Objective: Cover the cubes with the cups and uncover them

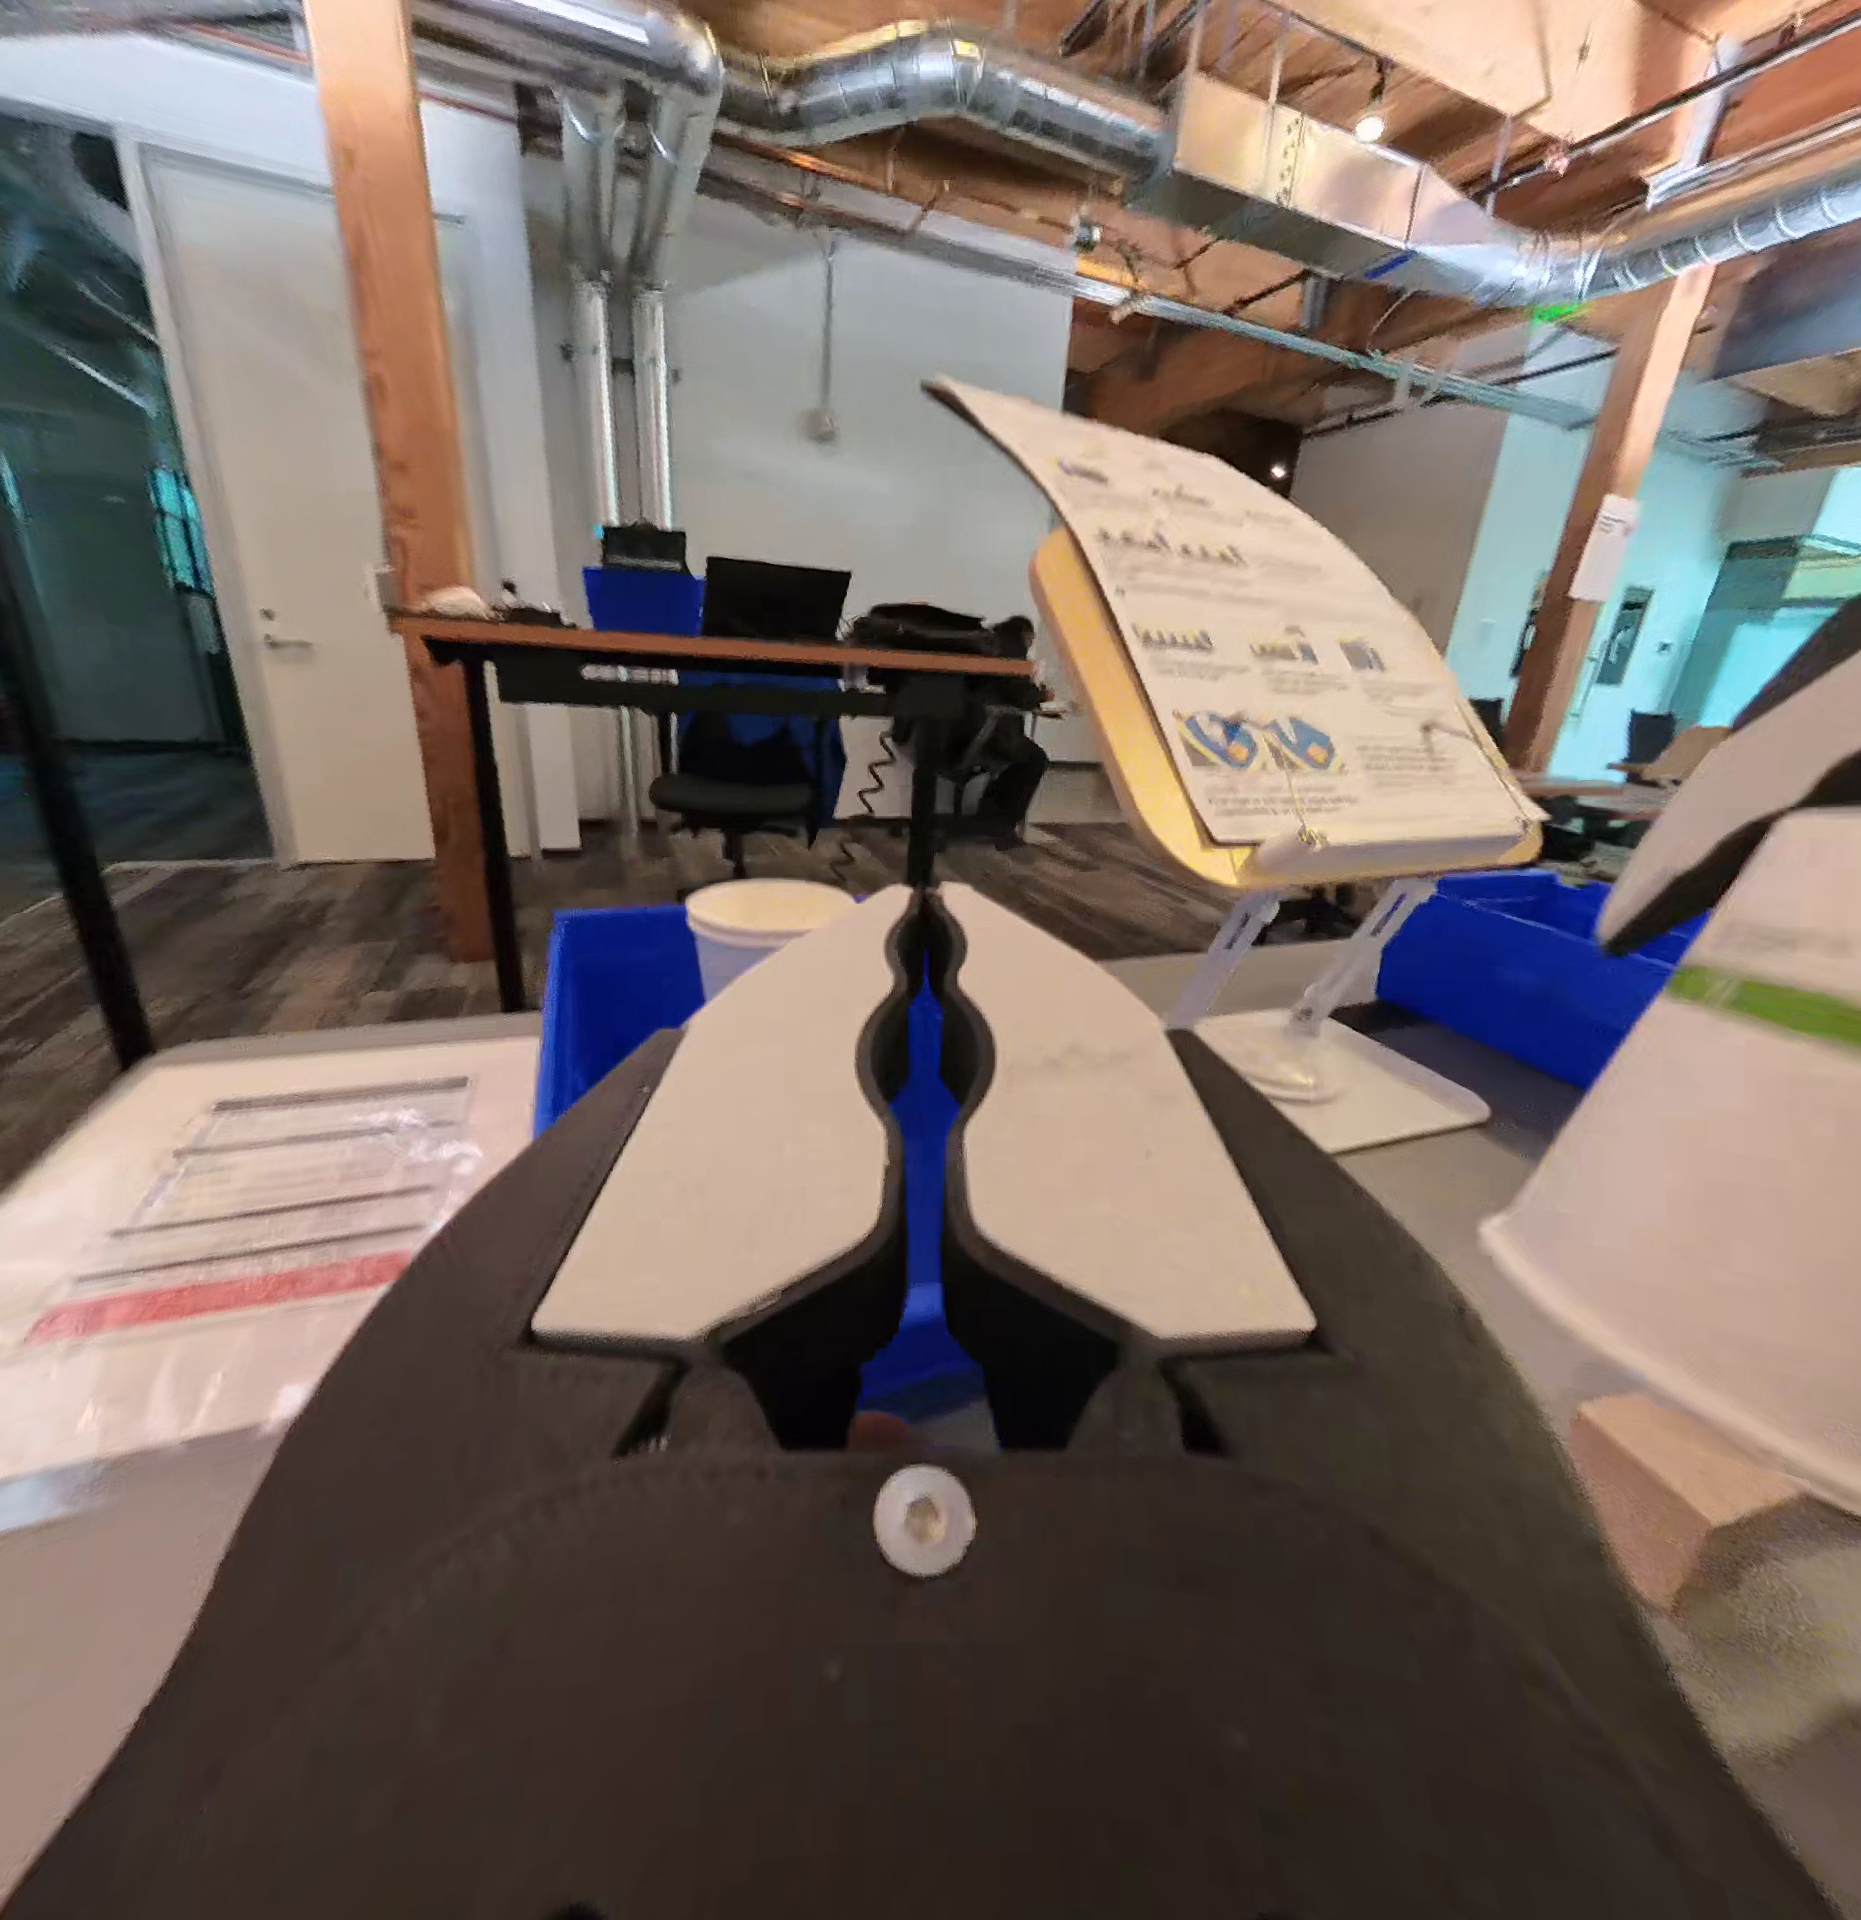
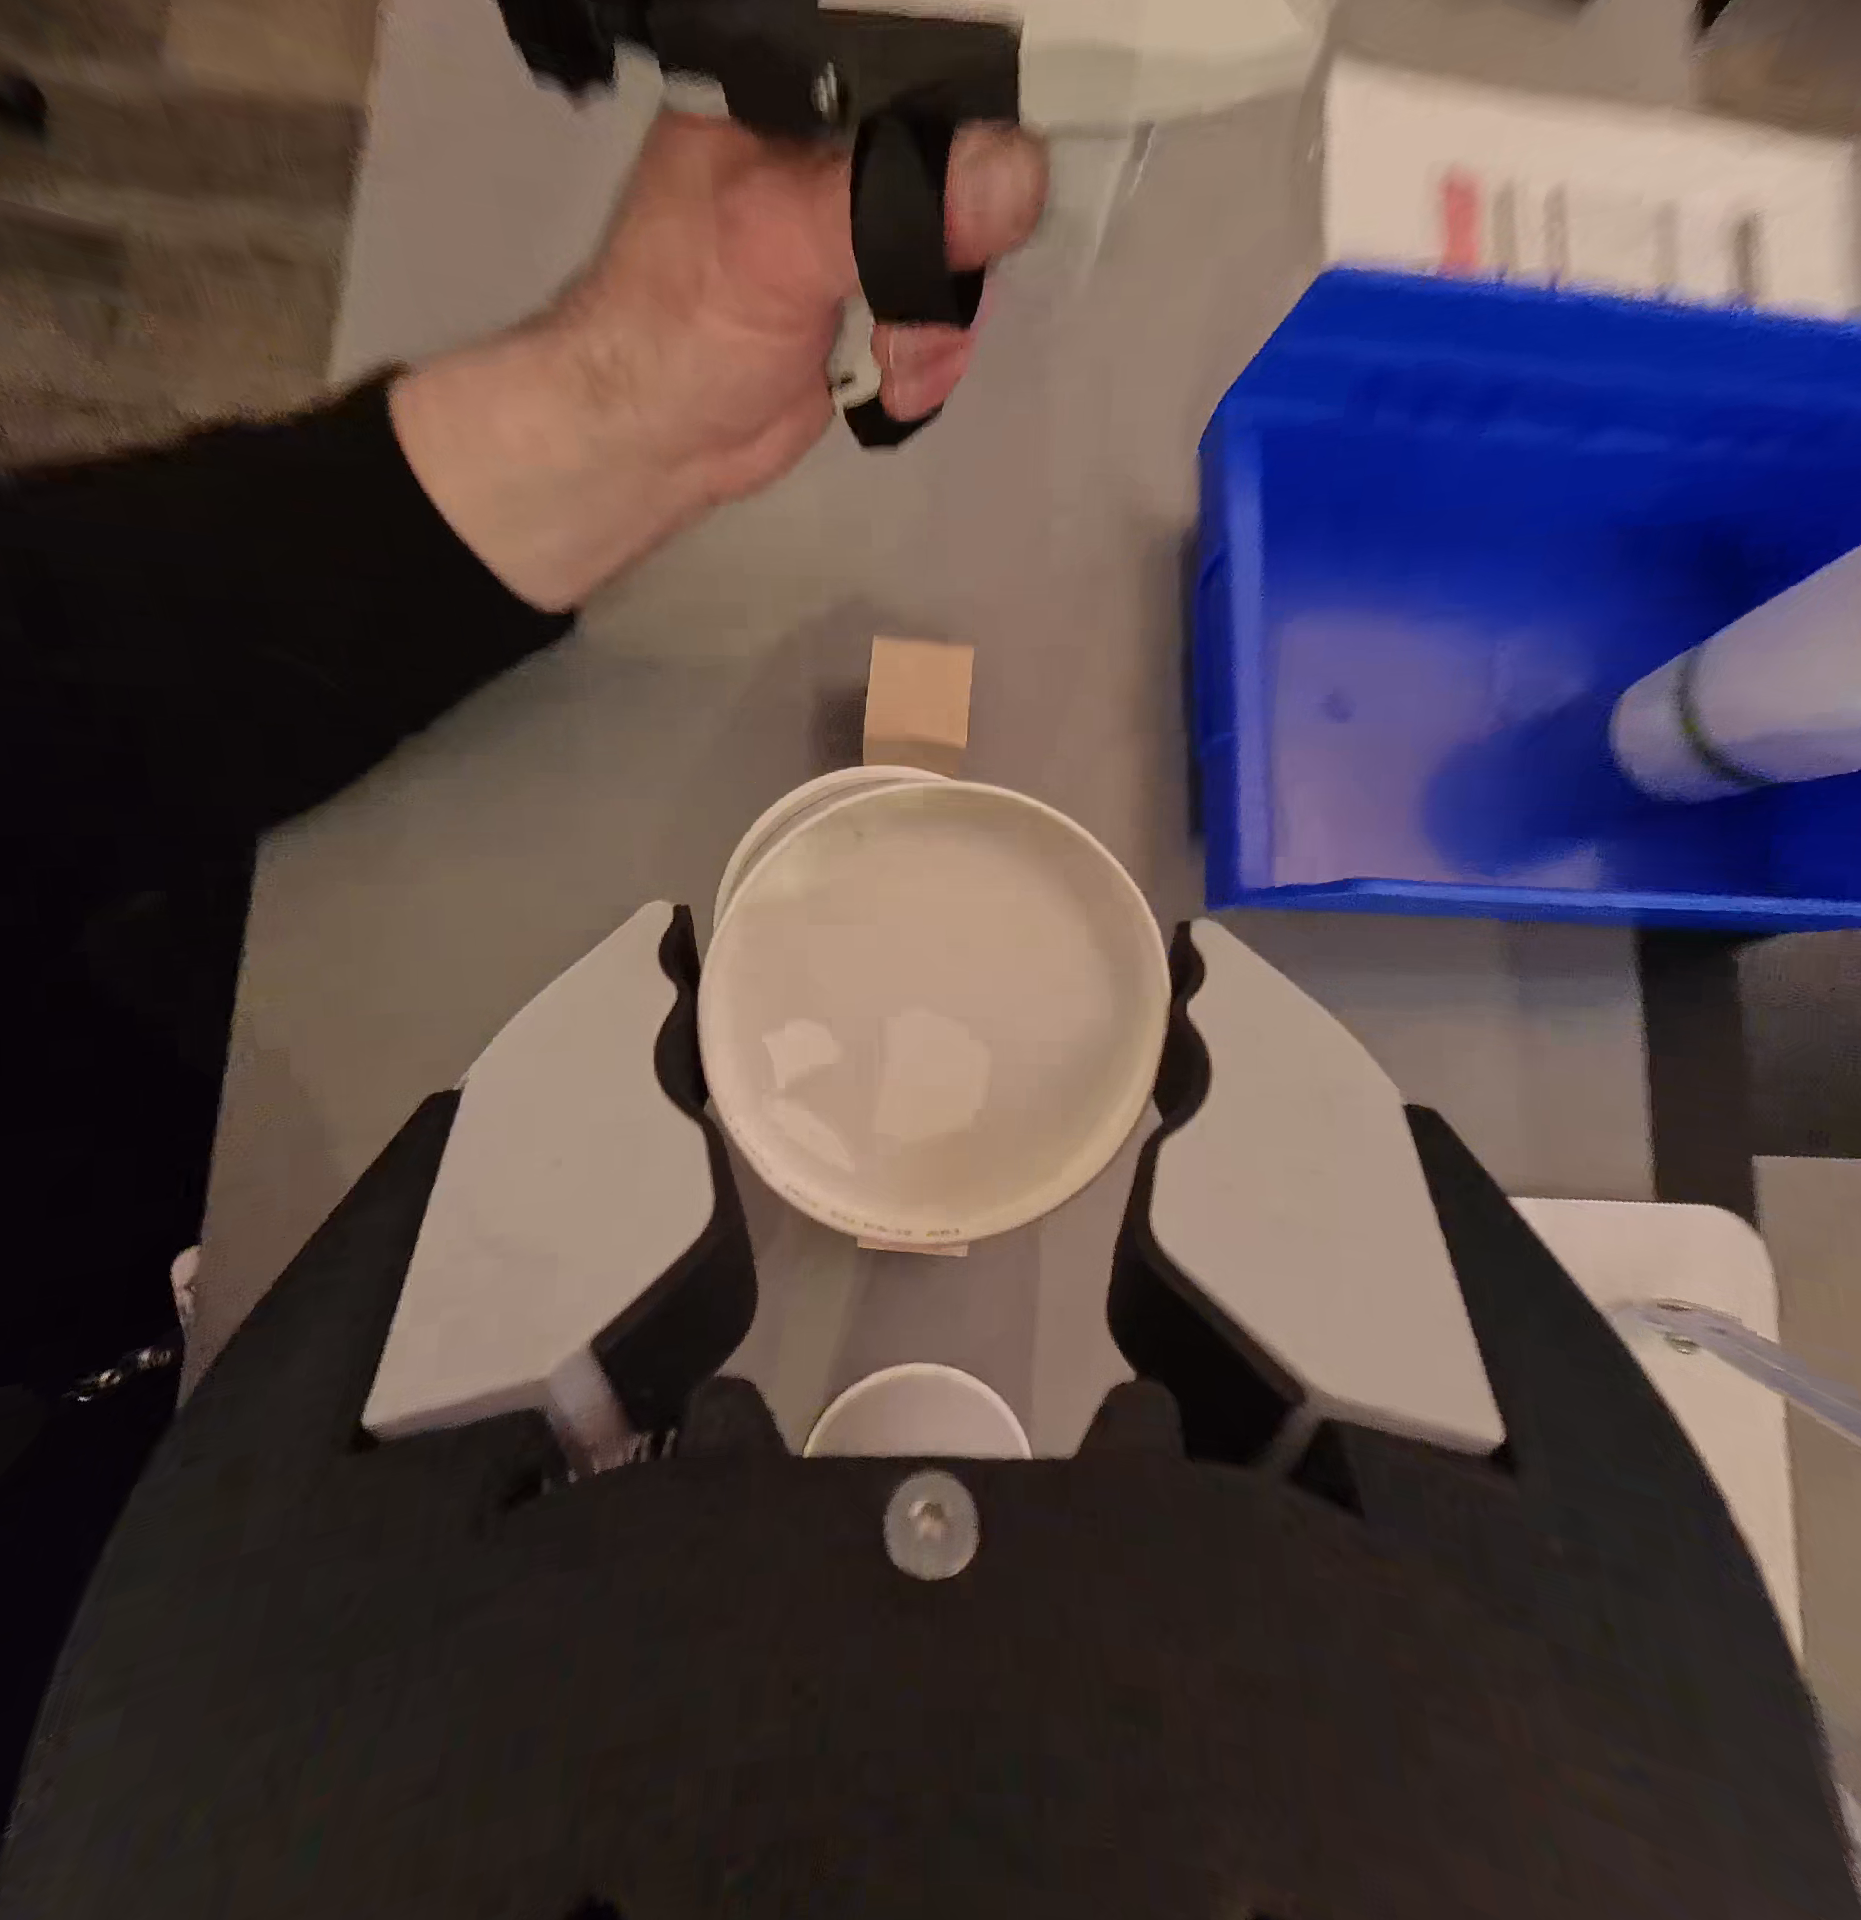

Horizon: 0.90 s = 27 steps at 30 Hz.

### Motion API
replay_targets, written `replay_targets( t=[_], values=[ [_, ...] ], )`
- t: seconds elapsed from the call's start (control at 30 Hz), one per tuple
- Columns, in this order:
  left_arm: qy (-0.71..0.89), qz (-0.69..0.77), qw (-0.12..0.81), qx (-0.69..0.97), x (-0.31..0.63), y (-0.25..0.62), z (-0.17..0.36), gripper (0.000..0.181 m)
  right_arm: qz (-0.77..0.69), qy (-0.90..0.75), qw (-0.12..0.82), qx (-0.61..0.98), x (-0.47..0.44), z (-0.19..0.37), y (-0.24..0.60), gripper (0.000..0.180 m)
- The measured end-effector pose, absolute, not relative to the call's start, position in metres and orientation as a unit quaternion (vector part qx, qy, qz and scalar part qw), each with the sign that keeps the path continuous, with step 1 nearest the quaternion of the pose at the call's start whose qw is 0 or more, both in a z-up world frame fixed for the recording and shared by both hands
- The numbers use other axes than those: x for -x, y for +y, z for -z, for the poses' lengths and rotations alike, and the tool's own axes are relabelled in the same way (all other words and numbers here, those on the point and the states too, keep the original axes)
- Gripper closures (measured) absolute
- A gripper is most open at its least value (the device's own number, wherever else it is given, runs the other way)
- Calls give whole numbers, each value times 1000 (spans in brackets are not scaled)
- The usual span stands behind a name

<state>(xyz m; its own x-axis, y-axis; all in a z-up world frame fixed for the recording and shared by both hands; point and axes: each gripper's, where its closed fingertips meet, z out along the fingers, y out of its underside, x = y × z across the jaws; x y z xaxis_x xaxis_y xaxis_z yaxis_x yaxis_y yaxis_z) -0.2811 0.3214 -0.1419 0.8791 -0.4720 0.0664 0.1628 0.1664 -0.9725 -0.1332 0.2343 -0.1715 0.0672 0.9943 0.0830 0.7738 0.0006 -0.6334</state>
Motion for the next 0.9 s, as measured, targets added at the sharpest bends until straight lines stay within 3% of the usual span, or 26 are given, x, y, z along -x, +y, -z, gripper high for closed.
replay_targets(
  t=[0.37, 0.4, 0.47, 0.53, 0.73, 0.9],
  values=[
    [140, 223, 757, 598, 281, 315, 132, 181, -123, -655, 175, 724, 155, 274, 248, 92],
    [141, 224, 757, 597, 280, 315, 131, 181, -115, -656, 171, 727, 155, 279, 249, 82],
    [141, 233, 759, 591, 280, 313, 128, 181, -116, -648, 200, 726, 158, 272, 253, 63],
    [140, 228, 761, 591, 281, 312, 127, 181, -124, -639, 233, 723, 157, 249, 254, 59],
    [164, 200, 761, 595, 277, 312, 121, 181, -173, -594, 364, 696, 108, 148, 252, 84],
    [265, 100, 707, 648, 261, 344, 122, 173, -189, -547, 407, 707, 34, 130, 251, 93]
  ],
)
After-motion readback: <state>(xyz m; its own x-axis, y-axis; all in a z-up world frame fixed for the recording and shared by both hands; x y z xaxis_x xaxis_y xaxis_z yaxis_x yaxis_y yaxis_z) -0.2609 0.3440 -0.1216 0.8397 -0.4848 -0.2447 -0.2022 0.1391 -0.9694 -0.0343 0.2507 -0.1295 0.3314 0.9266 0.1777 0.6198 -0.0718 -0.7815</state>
